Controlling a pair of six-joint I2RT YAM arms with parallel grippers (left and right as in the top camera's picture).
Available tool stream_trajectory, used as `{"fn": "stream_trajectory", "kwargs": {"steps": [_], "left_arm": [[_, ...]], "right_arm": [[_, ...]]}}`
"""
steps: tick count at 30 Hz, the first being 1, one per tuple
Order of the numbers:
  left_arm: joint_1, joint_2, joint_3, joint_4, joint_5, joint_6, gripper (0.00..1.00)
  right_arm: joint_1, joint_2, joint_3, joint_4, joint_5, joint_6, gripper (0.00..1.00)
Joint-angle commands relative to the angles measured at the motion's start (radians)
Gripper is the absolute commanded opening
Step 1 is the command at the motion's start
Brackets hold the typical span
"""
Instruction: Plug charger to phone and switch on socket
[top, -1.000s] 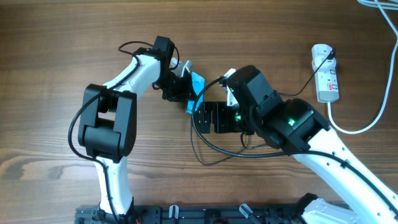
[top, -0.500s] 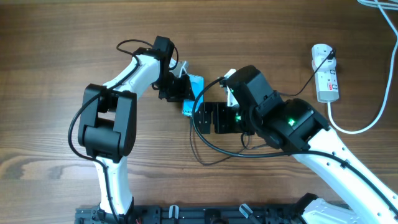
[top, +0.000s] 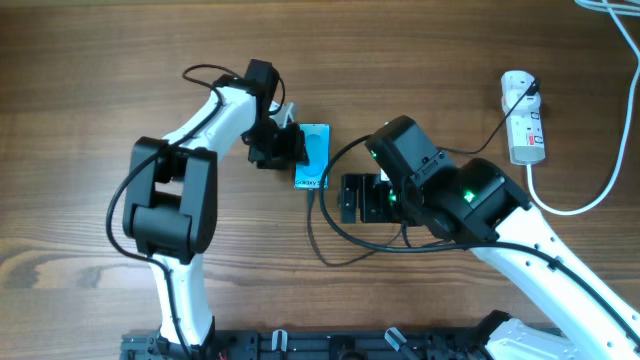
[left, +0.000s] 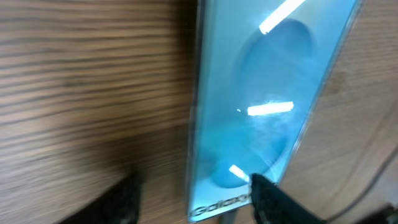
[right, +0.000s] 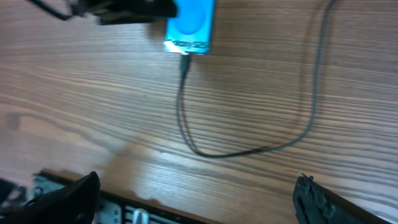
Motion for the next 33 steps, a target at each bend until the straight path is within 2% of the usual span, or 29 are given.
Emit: {"fn": "stream_trajectory", "kwargs": {"steps": [1,2,4,7,10,15,20,25,33], "left_arm": [[0.049,-0.129,-0.002,-0.012,-0.054,-0.014,0.84],[0.059,-0.167,-0.002,-0.015,-0.071,-0.031,0.94],[0.077,-0.245,-0.002,-0.027,-0.139,-0.081,0.99],[0.105,-0.389,-0.002,-0.047,-0.269,-0.162,1.0],[0.127,-0.523,-0.002,-0.06,-0.351,-0.192,1.0],[0.134,-0.609,-0.002,-0.06,-0.362,-0.192,1.0],[0.134,-0.607,-0.002,-0.06,-0.362,-0.192,1.0],[0.134,-0.607,-0.002,-0.06,-0.362,-0.192,1.0],[0.134,-0.607,-0.002,-0.06,-0.362,-0.192,1.0]], "right_arm": [[-0.055,0.012,0.024,-0.033,0.04,-0.039,1.0],[-0.084,0.012,0.026,-0.04,0.027,-0.051,1.0],[-0.158,0.012,0.042,-0.063,-0.013,-0.09,1.0],[-0.334,0.014,0.1,-0.12,-0.055,-0.171,1.0],[-0.543,0.049,0.174,-0.167,0.025,-0.207,1.0],[-0.807,0.13,0.176,-0.023,0.216,-0.172,1.0],[-0.928,0.255,0.165,0.122,0.248,-0.172,1.0],[-0.991,0.415,0.165,0.291,0.404,-0.179,1.0],[-1.085,0.553,0.165,0.411,0.397,-0.18,1.0]]}}
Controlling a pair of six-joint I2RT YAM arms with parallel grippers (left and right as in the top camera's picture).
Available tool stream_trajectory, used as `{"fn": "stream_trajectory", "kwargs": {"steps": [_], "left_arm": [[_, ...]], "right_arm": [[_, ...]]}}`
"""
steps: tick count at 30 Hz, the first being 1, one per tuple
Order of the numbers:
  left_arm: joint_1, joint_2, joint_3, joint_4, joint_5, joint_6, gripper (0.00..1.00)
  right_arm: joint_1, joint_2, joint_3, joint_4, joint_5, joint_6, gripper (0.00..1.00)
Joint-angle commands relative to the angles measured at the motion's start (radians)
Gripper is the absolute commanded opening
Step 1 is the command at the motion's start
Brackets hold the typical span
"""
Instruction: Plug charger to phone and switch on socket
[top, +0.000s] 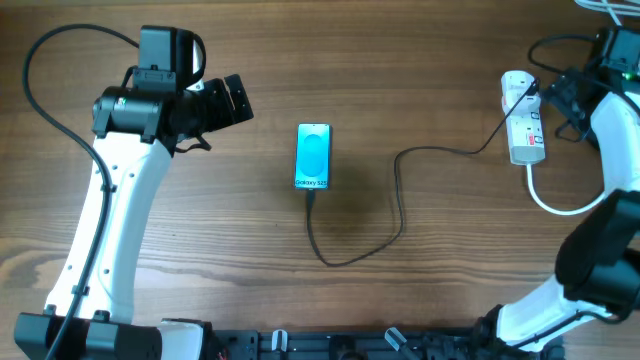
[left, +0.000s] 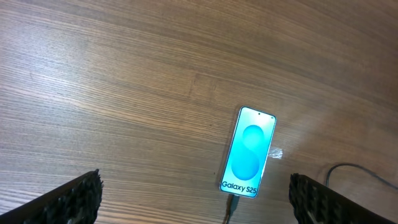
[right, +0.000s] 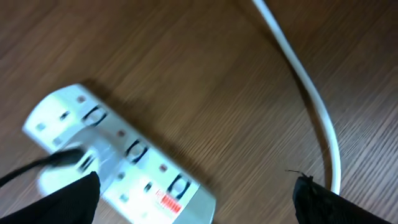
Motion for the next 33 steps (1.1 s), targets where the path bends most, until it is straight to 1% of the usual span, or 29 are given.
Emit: {"fn": "stream_trajectory", "kwargs": {"steps": [1,6,22,26,33], "left_arm": [[0.003,0.001,0.002,0.0,-0.013,-0.008,1.0],[0.003,0.001,0.002,-0.001,-0.014,-0.008,1.0],[0.003,0.001,0.002,0.0,-0.014,-0.008,1.0],[0.003,0.001,0.002,0.0,-0.014,-0.008,1.0],[0.003,0.001,0.002,0.0,-0.014,-0.008,1.0]], "right_arm": [[-0.051,0.047,0.005,0.037,0.012,-0.014,1.0],[-0.075,0.093,0.005,0.117,-0.158,-0.168,1.0],[-0.08,0.236,0.005,0.132,-0.163,-0.168,1.0],[-0.08,0.243,0.005,0.151,-0.249,-0.196,1.0],[-0.08,0.252,0.004,0.158,-0.248,-0.211,1.0]]}}
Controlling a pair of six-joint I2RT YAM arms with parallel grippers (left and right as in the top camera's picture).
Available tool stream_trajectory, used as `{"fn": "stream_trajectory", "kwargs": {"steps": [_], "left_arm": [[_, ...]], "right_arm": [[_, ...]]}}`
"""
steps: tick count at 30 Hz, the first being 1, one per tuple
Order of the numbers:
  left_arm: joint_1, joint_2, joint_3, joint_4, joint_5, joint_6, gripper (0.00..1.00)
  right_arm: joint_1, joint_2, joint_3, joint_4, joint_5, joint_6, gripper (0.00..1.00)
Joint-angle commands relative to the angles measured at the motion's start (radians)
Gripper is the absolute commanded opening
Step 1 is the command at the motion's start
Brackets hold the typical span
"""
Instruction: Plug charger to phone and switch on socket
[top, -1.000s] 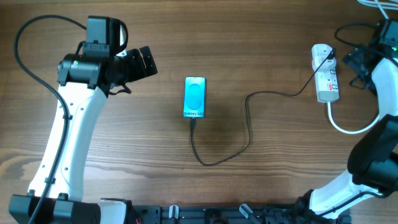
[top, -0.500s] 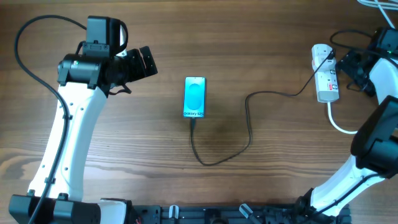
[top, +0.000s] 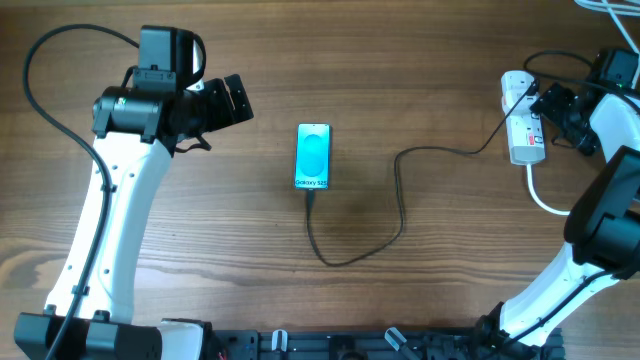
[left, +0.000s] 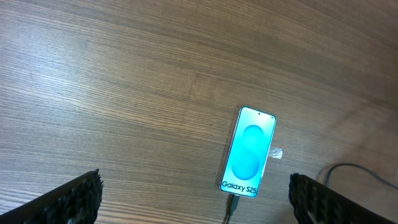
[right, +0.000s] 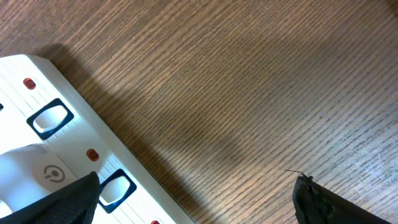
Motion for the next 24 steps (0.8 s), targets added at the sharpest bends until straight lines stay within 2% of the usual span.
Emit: {"fn": "stream_trajectory", "kwargs": {"steps": [1,13,17,24], "left_arm": [[0.003,0.001,0.002,-0.001,-0.013,-0.008,1.0],[0.003,0.001,0.002,0.0,-0.013,-0.008,1.0],[0.003,0.001,0.002,0.0,-0.013,-0.008,1.0],[0.003,0.001,0.002,-0.001,-0.014,-0.008,1.0]], "right_arm": [[-0.003,0.037,0.004,0.005,-0.022,-0.031,1.0],[-0.002,0.077,0.004,0.001,-0.028,-0.037,1.0],[-0.002,0.077,0.004,-0.002,-0.124,-0.065,1.0],[-0.002,0.077,0.004,-0.023,-0.129,-0.064,1.0]]}}
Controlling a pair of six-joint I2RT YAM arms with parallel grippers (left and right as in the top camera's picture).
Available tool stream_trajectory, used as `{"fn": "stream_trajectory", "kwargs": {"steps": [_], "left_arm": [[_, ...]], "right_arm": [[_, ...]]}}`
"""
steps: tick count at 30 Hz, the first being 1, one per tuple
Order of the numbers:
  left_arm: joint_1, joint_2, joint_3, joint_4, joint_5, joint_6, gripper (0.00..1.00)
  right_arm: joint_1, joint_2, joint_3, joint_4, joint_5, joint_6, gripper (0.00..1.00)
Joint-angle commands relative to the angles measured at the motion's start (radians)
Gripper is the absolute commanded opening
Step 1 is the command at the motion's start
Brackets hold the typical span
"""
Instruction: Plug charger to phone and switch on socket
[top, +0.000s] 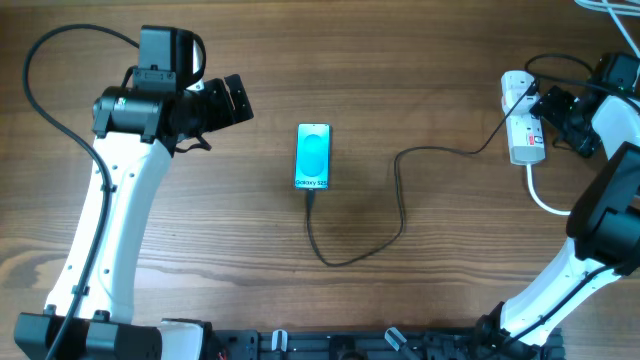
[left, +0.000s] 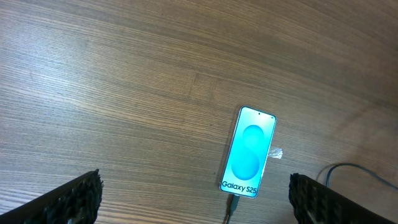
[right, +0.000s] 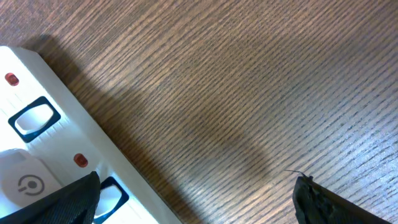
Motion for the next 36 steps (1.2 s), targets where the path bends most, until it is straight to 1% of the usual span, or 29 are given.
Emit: {"fn": "stream_trajectory", "kwargs": {"steps": [1,31,33,36], "left_arm": [[0.003,0.001,0.002,0.0,-0.013,-0.008,1.0],[0.003,0.001,0.002,-0.001,-0.013,-0.008,1.0],[0.003,0.001,0.002,-0.001,-0.013,-0.008,1.0],[0.003,0.001,0.002,-0.001,-0.013,-0.008,1.0]], "right_arm": [[0.017,0.041,-0.002,-0.03,-0.067,-0.036,1.0],[0.016,0.039,-0.002,-0.074,-0.107,-0.034,1.0],[0.014,0.026,-0.002,-0.092,-0.106,-0.017,1.0],[0.013,-0.023,-0.002,-0.154,0.045,0.112,1.0]]}}
